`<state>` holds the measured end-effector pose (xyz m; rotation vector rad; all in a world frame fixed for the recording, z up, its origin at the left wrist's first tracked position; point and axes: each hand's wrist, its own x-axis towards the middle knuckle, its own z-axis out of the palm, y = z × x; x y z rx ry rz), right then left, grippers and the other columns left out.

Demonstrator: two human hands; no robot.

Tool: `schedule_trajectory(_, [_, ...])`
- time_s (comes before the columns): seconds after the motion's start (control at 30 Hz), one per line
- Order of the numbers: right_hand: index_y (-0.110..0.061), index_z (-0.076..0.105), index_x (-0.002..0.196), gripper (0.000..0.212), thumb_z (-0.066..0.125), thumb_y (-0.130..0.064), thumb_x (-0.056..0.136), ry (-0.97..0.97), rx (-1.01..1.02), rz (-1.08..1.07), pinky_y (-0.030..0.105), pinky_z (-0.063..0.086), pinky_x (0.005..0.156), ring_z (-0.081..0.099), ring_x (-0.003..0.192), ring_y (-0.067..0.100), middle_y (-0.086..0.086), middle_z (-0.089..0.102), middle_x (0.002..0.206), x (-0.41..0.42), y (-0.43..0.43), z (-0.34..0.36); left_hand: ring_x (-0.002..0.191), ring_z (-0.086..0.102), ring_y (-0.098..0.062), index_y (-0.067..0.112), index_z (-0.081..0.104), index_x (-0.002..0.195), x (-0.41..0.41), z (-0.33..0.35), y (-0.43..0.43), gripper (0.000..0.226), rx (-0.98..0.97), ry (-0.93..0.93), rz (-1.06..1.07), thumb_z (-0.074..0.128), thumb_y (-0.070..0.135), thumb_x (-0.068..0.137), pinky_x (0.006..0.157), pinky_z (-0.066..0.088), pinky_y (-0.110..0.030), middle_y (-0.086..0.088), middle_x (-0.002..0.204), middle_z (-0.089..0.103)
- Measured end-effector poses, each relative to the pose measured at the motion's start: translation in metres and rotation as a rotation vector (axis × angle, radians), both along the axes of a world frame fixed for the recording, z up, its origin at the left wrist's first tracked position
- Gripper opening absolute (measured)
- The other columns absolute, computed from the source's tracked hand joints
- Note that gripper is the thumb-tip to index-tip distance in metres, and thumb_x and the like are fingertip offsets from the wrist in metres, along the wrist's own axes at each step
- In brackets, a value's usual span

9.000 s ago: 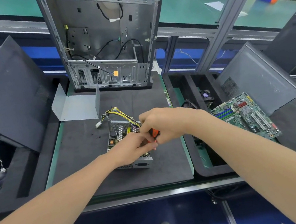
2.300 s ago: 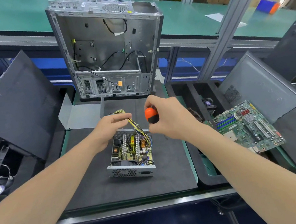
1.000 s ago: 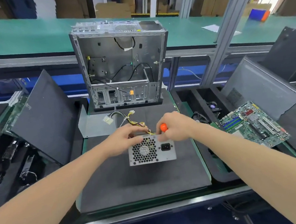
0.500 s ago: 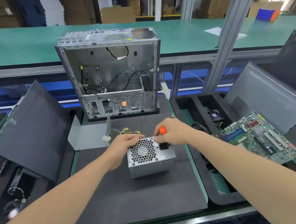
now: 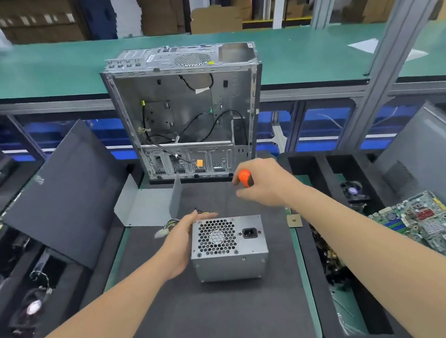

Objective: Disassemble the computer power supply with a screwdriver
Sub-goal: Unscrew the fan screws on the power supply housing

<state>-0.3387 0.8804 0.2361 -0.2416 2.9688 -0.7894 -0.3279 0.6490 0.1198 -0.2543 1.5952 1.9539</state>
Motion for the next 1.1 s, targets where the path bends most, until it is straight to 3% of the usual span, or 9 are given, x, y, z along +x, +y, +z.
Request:
schedule_trajectory(0.1, [-0.019, 0.073, 0.089, 0.009, 0.064, -0.017, 0.087, 0.2, -0.171, -0.024, 0.039, 0.057, 0.077, 0.066, 0.086, 0.02, -0.003, 0.073, 0.087, -0.002, -0.013, 0.03, 0.115, 0.073, -0.03, 0.02, 0.074, 0.128, 0.003, -0.005, 0.003, 0.052, 0.005, -0.043, 0.064, 0.034, 0.048, 0.112, 0.098, 0.055, -0.049, -0.01, 0.124, 0.076])
schedule_trajectory(0.27, [-0.019, 0.064, 0.069, 0.016, 0.063, -0.034, 0.074, 0.484, -0.27, -0.064, 0.036, 0.055, 0.061, 0.062, 0.067, 0.02, -0.005, 0.063, 0.06, 0.003, -0.053, 0.064, 0.108, 0.076, -0.029, 0.019, 0.077, 0.121, 0.005, -0.003, 0.001, 0.048, -0.061, -0.101, 0.093, 0.041, 0.049, 0.109, 0.094, 0.056, -0.045, -0.01, 0.118, 0.078])
schedule_trajectory(0.4, [-0.014, 0.053, 0.06, 0.022, 0.065, -0.028, 0.072, 0.495, -0.324, -0.058, 0.035, 0.048, 0.051, 0.052, 0.053, 0.022, 0.003, 0.054, 0.052, 0.001, -0.078, 0.066, 0.118, 0.071, -0.033, 0.016, 0.072, 0.128, -0.002, 0.001, -0.012, 0.045, -0.127, -0.084, -0.019, 0.045, 0.046, 0.109, 0.107, 0.049, -0.047, -0.011, 0.121, 0.077])
schedule_trajectory(0.5, [-0.007, 0.044, 0.06, 0.029, 0.064, -0.023, 0.072, 0.501, -0.37, -0.101, 0.03, 0.041, 0.045, 0.042, 0.043, 0.013, 0.01, 0.047, 0.052, -0.001, -0.092, 0.058, 0.107, 0.074, -0.028, 0.023, 0.075, 0.121, -0.009, 0.006, -0.022, 0.037, -0.248, 0.015, -0.144, 0.046, 0.044, 0.109, 0.086, 0.056, -0.032, -0.006, 0.111, 0.08])
schedule_trajectory(0.57, [-0.005, 0.043, 0.062, 0.03, 0.065, -0.022, 0.073, 0.47, -0.422, -0.127, 0.034, 0.049, 0.043, 0.05, 0.04, 0.016, 0.013, 0.044, 0.053, -0.001, -0.1, 0.053, 0.095, 0.076, -0.016, 0.035, 0.079, 0.105, -0.013, 0.008, -0.027, 0.028, -0.361, 0.211, -0.16, 0.051, 0.037, 0.107, 0.074, 0.053, -0.022, 0.005, 0.103, 0.081])
schedule_trajectory(0.73, [-0.006, 0.043, 0.06, 0.031, 0.066, -0.022, 0.073, 0.484, -0.379, -0.194, 0.035, 0.045, 0.043, 0.038, 0.041, 0.012, 0.002, 0.039, 0.048, -0.003, -0.118, 0.042, 0.105, 0.073, -0.016, 0.029, 0.078, 0.096, -0.022, 0.007, -0.043, 0.032, -0.192, 0.555, -0.168, 0.058, 0.004, 0.1, 0.088, 0.055, -0.026, 0.002, 0.11, 0.079])
schedule_trajectory(0.87, [-0.006, 0.046, 0.061, 0.026, 0.065, -0.02, 0.072, 0.502, -0.381, -0.208, 0.017, 0.036, 0.043, 0.05, 0.038, 0.008, 0.007, 0.046, 0.047, -0.001, -0.125, 0.039, 0.111, 0.072, -0.014, 0.021, 0.078, 0.1, -0.03, 0.001, -0.049, 0.032, -0.217, 0.598, -0.249, 0.06, -0.005, 0.096, 0.102, 0.052, -0.034, 0.003, 0.11, 0.08])
schedule_trajectory(1.0, [-0.005, 0.047, 0.061, 0.027, 0.066, -0.02, 0.073, 0.493, -0.36, -0.233, 0.031, 0.048, 0.046, 0.054, 0.041, 0.016, 0.0, 0.041, 0.046, -0.001, -0.126, 0.036, 0.11, 0.073, -0.014, 0.024, 0.079, 0.101, -0.032, 0.0, -0.052, 0.04, -0.226, 0.618, -0.279, 0.059, -0.01, 0.095, 0.104, 0.053, -0.033, 0.004, 0.109, 0.08])
schedule_trajectory(1.1, [-0.007, 0.046, 0.06, 0.028, 0.068, -0.017, 0.073, 0.534, -0.339, -0.25, 0.015, 0.034, 0.047, 0.046, 0.043, 0.011, -0.005, 0.039, 0.046, -0.002, -0.127, 0.035, 0.109, 0.073, -0.011, 0.026, 0.08, 0.102, -0.032, 0.0, -0.053, 0.042, -0.228, 0.626, -0.29, 0.058, -0.009, 0.094, 0.1, 0.053, -0.026, 0.006, 0.108, 0.08])
